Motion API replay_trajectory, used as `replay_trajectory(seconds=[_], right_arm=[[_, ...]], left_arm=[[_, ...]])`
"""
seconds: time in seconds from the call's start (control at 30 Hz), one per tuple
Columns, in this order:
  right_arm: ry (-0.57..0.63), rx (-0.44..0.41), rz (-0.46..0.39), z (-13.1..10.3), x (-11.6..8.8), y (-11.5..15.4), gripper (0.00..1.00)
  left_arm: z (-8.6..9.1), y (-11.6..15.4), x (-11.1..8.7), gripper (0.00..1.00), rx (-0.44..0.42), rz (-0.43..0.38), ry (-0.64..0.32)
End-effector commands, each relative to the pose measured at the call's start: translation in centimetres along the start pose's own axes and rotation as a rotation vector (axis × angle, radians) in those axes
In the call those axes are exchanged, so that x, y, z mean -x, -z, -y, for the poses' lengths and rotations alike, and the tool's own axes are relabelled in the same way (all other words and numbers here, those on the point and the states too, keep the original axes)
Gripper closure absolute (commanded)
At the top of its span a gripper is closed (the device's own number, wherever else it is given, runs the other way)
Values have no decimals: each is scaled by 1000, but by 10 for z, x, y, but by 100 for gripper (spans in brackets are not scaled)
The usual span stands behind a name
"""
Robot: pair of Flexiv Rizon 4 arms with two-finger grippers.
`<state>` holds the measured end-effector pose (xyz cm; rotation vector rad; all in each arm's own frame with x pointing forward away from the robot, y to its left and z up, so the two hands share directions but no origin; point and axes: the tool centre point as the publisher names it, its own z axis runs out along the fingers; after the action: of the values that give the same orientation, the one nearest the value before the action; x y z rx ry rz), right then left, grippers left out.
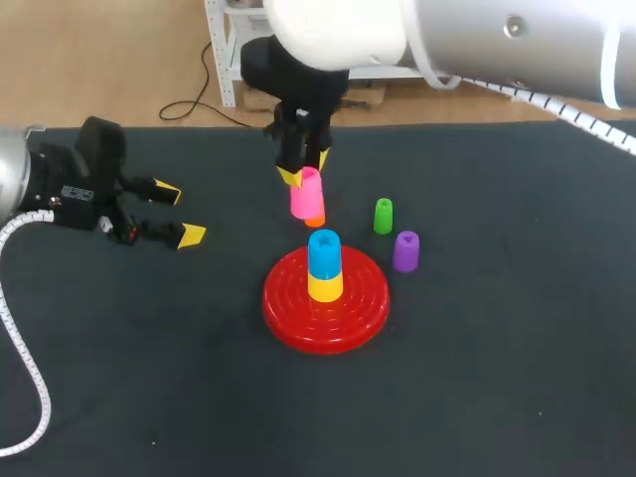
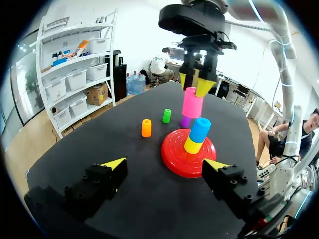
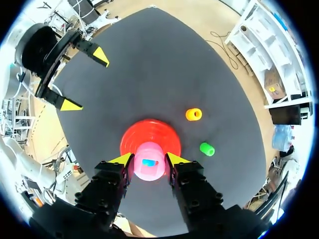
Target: Pick up and stack the cylinders on the red base in this order: pink,purple,orange,green
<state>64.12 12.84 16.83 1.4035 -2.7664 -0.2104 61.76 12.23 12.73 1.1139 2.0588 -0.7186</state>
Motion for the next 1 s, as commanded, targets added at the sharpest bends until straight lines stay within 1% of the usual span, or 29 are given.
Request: replay_trajectory(seconds=[0.03, 0.33, 0.7, 1.0], right_arm=[[-10, -29, 74, -7, -16, -3, 100], [-23, -27, 80, -11, -29, -7, 100], [-20, -42, 69, -11, -31, -15, 100], [-11, -30, 63, -16, -33, -20, 100]], left_arm=[[0, 0, -2, 0, 0, 9, -3], [0, 0, -2, 0, 0, 9, -3], [0, 0, -2, 0, 0, 9, -3], [0, 0, -2, 0, 0, 9, -3]])
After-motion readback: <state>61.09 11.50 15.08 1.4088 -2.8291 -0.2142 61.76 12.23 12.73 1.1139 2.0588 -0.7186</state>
